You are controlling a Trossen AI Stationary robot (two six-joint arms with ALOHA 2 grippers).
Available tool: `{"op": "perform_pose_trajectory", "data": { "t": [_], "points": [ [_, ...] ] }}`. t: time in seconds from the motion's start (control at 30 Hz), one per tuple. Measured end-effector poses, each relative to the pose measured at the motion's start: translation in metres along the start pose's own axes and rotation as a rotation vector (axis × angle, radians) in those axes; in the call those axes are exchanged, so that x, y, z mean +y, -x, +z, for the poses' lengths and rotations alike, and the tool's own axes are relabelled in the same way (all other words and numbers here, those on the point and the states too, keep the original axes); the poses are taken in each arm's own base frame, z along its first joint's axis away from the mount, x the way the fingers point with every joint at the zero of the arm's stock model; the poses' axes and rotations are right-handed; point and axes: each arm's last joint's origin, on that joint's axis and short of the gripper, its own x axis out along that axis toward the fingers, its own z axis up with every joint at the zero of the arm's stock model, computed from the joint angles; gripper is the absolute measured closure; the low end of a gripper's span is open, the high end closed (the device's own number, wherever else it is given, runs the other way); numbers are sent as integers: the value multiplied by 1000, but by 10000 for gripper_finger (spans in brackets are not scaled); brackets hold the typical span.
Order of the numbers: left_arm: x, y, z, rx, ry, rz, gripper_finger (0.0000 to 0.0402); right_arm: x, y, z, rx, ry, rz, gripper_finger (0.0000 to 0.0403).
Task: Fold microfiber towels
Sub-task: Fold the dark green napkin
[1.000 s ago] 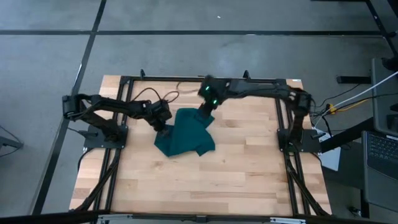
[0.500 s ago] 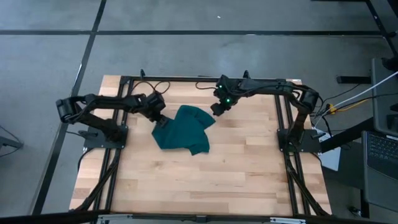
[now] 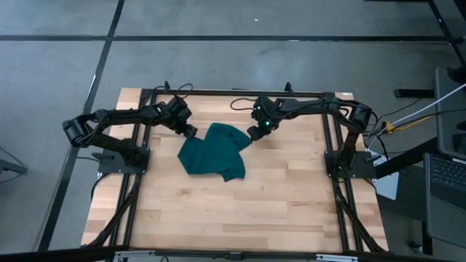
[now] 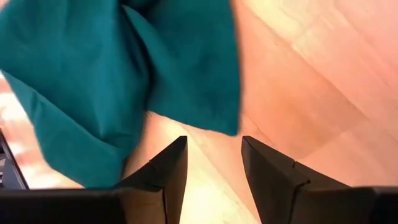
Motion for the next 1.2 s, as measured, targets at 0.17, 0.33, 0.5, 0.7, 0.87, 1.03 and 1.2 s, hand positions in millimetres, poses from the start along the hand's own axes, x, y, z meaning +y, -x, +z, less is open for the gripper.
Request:
{"op": "perform_pose_trajectory", "data": {
  "t": [0.17, 0.33, 0.5, 0.7, 0.87, 1.03, 1.2],
  "points": [
    [3, 5, 8, -26, 2, -11, 300, -4, -11, 2, 7, -18, -2, 242],
    [3, 7, 12, -31, 9, -46, 299, -3, -26, 4, 1, -26, 28, 237],
    [3, 7, 11, -20, -3, -50, 299, 2, -40, 3, 6, -35, 67, 241],
    [3, 7, 10, -14, -22, -58, 299, 9, -45, 3, -25, -46, 79, 256],
    [3, 7, 10, -3, -29, -75, 299, 8, -46, 3, -40, -65, 51, 336],
    [3, 7, 10, -3, -37, -79, 299, 7, -46, 4, -55, -50, 32, 395],
    [2, 7, 11, -17, -53, -84, 299, 11, -40, 5, -53, -44, 42, 399]
  ]
}}
